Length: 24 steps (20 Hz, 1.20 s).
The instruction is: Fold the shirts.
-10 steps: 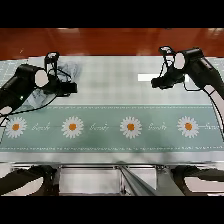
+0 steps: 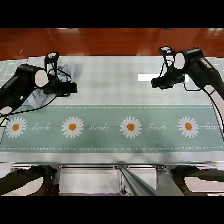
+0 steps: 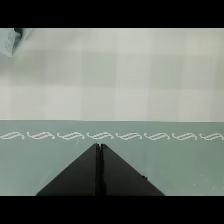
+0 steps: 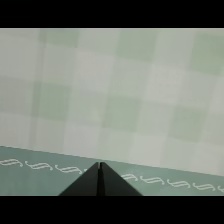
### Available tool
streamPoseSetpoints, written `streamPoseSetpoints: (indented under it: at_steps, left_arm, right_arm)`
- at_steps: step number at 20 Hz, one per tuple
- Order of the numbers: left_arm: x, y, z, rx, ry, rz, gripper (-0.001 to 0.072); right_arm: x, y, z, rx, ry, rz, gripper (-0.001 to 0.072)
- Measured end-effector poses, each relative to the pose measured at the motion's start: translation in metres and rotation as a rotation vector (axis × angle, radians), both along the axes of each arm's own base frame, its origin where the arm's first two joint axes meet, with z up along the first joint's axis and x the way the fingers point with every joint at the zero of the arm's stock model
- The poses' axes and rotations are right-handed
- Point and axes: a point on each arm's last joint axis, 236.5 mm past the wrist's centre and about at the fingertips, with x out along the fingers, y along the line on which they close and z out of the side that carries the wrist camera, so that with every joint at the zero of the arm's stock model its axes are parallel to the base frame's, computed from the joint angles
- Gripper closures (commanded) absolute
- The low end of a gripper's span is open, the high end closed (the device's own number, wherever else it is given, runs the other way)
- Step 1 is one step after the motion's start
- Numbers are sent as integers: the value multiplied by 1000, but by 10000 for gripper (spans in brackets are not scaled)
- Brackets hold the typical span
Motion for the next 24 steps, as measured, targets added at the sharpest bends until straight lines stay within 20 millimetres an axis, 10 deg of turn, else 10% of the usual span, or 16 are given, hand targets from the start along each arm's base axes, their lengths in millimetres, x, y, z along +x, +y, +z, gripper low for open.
streamPoseSetpoints:
  at_steps: [12,15,16,21,24]
  left_arm:
    - [15,-3,8,-7,-70,-27,679]
    - [46,2,40,8,-205,-86,371]
    - [59,7,57,10,-260,-85,194]
    - [127,54,157,13,-606,-1,202]
    - [150,89,145,41,-592,60,202]
  right_arm:
    - [17,4,5,17,-74,8,679]
    - [36,4,17,15,-172,17,284]
    - [40,1,22,4,-197,13,287]
    - [28,-24,35,-90,-200,-2,289]
    - [4,-34,24,-118,-161,-3,291]
